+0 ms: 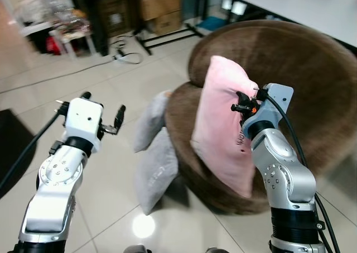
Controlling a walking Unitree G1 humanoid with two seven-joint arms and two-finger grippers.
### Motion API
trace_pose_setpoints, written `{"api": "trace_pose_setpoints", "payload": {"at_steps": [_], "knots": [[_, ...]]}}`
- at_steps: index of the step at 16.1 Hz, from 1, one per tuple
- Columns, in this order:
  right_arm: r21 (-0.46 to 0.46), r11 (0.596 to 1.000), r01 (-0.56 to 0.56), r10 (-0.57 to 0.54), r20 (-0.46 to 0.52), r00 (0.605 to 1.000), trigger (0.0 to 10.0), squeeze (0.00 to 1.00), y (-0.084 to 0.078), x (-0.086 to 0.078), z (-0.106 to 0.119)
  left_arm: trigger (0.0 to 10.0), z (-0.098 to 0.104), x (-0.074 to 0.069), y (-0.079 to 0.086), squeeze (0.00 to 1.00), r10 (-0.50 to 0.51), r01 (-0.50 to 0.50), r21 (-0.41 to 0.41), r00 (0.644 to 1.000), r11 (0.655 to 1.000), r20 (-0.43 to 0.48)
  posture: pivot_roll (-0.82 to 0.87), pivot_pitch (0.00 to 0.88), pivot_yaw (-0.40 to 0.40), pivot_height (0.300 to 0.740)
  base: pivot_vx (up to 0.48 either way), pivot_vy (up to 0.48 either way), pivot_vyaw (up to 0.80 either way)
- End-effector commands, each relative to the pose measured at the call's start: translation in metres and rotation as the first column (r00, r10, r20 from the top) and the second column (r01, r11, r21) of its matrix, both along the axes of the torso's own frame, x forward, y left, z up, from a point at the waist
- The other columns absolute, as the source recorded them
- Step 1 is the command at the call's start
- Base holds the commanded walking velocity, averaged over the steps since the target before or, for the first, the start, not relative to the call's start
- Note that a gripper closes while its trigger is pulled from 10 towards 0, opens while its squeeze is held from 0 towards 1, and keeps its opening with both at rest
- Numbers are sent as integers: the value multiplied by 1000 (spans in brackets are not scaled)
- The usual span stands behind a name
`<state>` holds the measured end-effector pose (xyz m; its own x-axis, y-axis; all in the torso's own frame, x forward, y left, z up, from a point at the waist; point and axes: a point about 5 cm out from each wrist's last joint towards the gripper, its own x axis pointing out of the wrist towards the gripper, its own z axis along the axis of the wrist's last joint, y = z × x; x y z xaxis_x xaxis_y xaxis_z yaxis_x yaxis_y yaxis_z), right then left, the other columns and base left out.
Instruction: Move the pillow to the sofa from floor
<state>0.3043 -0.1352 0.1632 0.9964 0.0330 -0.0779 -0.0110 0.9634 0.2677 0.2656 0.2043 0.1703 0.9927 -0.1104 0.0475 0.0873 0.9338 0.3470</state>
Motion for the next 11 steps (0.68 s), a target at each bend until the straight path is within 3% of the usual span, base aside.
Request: {"api": "trace_pose_setpoints", "payload": {"at_steps": [1,4,7,11], "knots": [[19,1000,23,-23,42,999,10000,0,-4,-2,5,10000,2,1,4,0,20,-20,5,1000,1000,14,-35,0,12,740,0,0,-800],[18,999,35,-35,26,999,10000,0,-6,-3,0,10000,3,0,2,0,1,-1,-11,1000,1000,18,-35,0,15,740,0,0,-800],[6,1000,27,-27,26,999,10000,0,-4,-3,-1,10000,3,0,3,0,-2,2,-12,1000,1000,17,-34,0,16,740,246,0,-740],[-13,1000,18,-18,17,1000,10000,0,-2,-2,-2,10000,3,1,3,0,0,1,-10,1000,1000,14,-31,0,15,740,249,0,0]]}}
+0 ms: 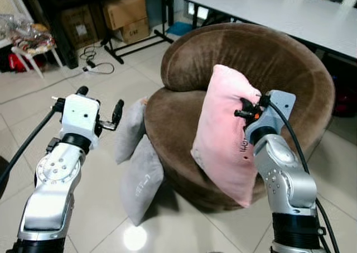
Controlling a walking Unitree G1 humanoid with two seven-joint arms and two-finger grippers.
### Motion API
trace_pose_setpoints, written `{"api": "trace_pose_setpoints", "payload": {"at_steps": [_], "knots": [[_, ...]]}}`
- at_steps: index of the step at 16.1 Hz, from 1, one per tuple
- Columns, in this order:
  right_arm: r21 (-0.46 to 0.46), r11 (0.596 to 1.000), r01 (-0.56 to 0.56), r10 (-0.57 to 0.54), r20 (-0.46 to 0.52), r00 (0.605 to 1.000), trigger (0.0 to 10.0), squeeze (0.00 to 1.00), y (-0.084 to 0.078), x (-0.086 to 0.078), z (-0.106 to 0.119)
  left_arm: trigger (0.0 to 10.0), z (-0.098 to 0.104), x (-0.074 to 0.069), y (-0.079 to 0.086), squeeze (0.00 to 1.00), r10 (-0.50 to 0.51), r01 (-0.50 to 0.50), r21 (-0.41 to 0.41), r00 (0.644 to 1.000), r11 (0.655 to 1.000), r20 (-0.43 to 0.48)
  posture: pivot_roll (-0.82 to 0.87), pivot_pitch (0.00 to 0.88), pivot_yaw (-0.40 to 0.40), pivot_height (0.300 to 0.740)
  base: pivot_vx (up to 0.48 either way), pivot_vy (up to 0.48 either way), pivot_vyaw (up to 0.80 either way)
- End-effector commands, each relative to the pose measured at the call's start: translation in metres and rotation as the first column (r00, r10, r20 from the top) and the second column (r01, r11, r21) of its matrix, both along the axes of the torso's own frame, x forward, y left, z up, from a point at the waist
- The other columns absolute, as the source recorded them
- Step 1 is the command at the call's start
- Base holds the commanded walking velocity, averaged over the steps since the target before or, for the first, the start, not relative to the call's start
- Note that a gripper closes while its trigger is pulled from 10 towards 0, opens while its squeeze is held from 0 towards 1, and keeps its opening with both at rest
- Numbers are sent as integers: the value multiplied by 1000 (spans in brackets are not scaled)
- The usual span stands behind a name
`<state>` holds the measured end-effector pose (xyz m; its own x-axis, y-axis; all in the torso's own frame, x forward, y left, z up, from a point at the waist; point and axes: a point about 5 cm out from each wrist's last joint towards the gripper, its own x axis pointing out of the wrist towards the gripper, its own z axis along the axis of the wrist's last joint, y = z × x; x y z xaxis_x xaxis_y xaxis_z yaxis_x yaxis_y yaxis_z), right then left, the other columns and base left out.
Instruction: Move the pillow to the sofa from floor
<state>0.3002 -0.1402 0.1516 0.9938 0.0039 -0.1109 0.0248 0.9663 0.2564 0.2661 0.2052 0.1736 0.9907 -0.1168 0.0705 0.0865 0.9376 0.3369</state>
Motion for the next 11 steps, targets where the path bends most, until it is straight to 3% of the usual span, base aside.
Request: {"api": "trace_pose_setpoints", "payload": {"at_steps": [1,7,11], "knots": [[1,1000,-8,8,44,999,10000,0,2,2,8,10000,0,1,2,0,6,-6,2,1000,1000,-9,-31,0,15,740,259,0,-800],[-14,1000,7,-6,42,999,10000,0,-1,4,8,10000,0,2,2,0,-2,2,2,1000,1000,-16,-28,0,14,740,278,0,-800],[-22,1000,-1,2,44,999,10000,0,1,5,8,10000,-1,0,4,0,4,-4,3,1000,1000,-19,-25,0,10,740,281,0,0]]}}
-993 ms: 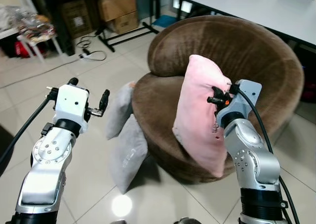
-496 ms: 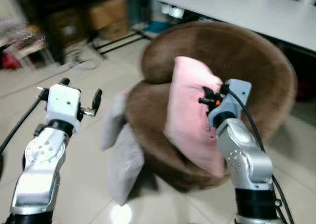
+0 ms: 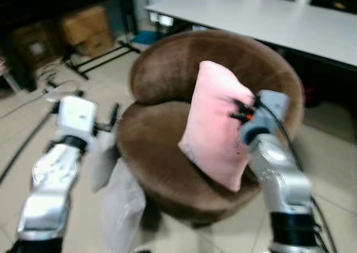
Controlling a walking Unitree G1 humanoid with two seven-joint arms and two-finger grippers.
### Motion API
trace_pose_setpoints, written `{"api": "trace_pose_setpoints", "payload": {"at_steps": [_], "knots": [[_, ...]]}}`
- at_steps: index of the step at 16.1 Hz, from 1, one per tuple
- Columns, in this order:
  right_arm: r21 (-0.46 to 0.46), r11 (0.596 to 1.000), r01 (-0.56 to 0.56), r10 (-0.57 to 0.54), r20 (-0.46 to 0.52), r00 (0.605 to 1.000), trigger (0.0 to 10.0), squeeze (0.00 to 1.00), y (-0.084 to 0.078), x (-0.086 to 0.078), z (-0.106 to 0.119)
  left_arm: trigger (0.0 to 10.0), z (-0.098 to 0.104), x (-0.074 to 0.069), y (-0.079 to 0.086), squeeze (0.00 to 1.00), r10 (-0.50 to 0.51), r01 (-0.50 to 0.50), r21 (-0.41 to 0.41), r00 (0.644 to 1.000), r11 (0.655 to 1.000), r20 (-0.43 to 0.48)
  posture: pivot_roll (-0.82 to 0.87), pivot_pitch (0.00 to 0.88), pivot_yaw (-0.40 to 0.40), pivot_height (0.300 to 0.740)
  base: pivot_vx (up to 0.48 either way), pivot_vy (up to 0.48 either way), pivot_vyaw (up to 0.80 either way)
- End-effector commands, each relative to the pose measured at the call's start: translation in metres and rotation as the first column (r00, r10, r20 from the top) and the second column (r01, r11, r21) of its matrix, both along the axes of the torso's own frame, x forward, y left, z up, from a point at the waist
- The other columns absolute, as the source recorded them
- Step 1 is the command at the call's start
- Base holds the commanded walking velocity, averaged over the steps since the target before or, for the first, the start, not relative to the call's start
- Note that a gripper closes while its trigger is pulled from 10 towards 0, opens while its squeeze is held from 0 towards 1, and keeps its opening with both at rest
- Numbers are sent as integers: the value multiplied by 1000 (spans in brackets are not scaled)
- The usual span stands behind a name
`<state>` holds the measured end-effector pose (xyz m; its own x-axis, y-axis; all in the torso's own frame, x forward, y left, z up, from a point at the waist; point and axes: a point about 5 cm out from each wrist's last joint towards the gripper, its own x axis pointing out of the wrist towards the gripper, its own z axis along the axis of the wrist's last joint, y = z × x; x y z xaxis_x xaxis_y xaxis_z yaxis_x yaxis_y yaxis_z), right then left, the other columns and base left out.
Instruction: Move the pillow to the sofa from floor
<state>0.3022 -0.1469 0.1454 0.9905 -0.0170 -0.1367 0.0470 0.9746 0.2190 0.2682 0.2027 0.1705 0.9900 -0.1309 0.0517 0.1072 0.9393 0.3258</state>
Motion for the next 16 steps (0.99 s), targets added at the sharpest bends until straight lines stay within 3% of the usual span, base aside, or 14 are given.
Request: {"api": "trace_pose_setpoints", "payload": {"at_steps": [1,16], "knots": [[11,1000,-19,18,71,997,10000,0,8,3,14,10000,2,-2,6,0,18,-18,12,1000,1000,1,-25,0,10,740,281,0,0],[20,998,-57,54,98,994,10000,0,15,4,18,10000,0,-2,5,0,3,-3,13,1000,1000,-8,-25,0,10,740,282,0,0]]}}
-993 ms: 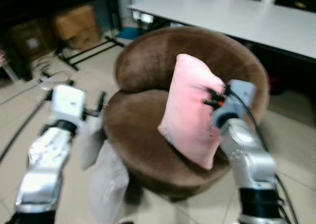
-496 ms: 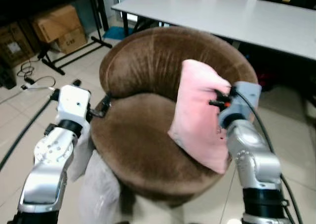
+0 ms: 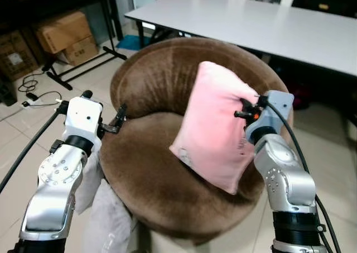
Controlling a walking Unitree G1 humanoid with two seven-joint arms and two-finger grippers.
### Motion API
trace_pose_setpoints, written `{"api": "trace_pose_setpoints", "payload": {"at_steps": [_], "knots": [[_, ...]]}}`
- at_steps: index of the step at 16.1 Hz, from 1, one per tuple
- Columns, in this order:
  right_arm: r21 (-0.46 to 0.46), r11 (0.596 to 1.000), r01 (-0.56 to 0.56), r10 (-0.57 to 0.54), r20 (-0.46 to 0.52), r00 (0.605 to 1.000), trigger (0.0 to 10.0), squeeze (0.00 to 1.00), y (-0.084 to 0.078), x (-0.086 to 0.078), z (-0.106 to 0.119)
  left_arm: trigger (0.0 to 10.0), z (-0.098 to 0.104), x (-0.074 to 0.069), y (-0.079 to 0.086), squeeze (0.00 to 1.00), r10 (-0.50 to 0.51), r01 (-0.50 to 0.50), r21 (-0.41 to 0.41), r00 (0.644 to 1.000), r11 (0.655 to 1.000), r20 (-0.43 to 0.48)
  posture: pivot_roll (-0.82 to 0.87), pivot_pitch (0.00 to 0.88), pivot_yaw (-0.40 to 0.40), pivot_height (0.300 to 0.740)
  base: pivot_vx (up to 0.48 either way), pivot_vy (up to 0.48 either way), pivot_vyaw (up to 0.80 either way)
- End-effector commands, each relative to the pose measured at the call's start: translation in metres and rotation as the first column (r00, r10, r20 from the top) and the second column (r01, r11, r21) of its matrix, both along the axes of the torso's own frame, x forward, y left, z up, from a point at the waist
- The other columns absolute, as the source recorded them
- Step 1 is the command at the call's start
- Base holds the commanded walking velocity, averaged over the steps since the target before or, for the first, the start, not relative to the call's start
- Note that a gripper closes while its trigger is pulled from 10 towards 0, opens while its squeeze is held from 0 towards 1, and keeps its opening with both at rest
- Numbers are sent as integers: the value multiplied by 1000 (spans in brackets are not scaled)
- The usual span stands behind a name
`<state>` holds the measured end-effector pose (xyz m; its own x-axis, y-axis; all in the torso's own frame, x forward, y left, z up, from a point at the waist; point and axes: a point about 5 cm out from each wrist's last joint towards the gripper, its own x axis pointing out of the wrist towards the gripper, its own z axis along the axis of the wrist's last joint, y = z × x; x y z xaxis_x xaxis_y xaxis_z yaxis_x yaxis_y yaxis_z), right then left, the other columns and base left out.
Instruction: Move the pillow to the sofa from floor
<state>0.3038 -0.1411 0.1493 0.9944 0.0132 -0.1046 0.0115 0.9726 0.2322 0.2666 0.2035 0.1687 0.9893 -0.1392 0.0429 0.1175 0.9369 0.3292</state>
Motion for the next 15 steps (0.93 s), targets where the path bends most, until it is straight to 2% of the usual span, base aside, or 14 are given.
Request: {"api": "trace_pose_setpoints", "payload": {"at_steps": [1,15], "knots": [[10,1000,-28,27,65,998,10000,0,9,2,14,10000,2,-1,5,0,11,-11,10,1000,1000,0,-19,0,10,740,285,0,0],[-21,997,-81,81,46,996,10000,0,14,4,17,10000,-2,-5,3,0,-18,18,23,1000,1000,-25,-20,0,3,740,264,0,0]]}}
